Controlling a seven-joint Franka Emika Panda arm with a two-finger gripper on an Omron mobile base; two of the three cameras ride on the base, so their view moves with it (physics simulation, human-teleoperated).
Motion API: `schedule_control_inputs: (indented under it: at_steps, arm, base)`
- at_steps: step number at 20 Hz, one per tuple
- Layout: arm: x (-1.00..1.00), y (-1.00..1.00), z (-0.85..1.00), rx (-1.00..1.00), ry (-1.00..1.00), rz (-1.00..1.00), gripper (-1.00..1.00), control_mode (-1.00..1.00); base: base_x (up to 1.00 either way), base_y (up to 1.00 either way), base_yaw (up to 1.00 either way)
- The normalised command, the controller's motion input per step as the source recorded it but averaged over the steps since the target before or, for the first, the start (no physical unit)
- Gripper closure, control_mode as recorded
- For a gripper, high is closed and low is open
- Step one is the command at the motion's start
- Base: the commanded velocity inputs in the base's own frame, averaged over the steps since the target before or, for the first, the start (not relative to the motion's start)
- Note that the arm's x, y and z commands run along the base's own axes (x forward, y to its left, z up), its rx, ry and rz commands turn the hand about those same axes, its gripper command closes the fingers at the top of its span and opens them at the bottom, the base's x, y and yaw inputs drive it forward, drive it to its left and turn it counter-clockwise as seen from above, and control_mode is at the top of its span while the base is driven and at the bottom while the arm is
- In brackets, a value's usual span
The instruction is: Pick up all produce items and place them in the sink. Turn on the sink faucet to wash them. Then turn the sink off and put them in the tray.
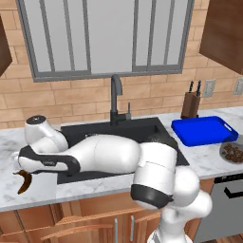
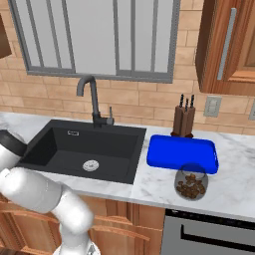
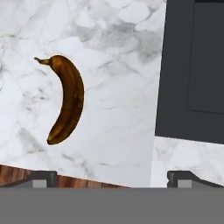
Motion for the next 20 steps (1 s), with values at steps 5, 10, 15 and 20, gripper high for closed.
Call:
schedule_control_inputs:
  at_steps: [5,10,15,20]
  arm:
    - [0.23,0.49,-0.05,-0.03,0.13,0.00,-1.00,-1.00]
    - [0.15,0.32,-0.16,-0.07,0.12,0.00,-1.00,-1.00]
    - [0.03,0.14,-0.40,-0.10,0.05,0.02,-1.00,-1.00]
    - [0.00,0.01,-0.42,-0.10,0.00,0.03,-1.00,-1.00]
  base:
    - [0.00,0.00,0.00]
    - [0.00,0.00,0.00]
    - [0.00,0.00,0.00]
    - [0.00,0.00,0.00]
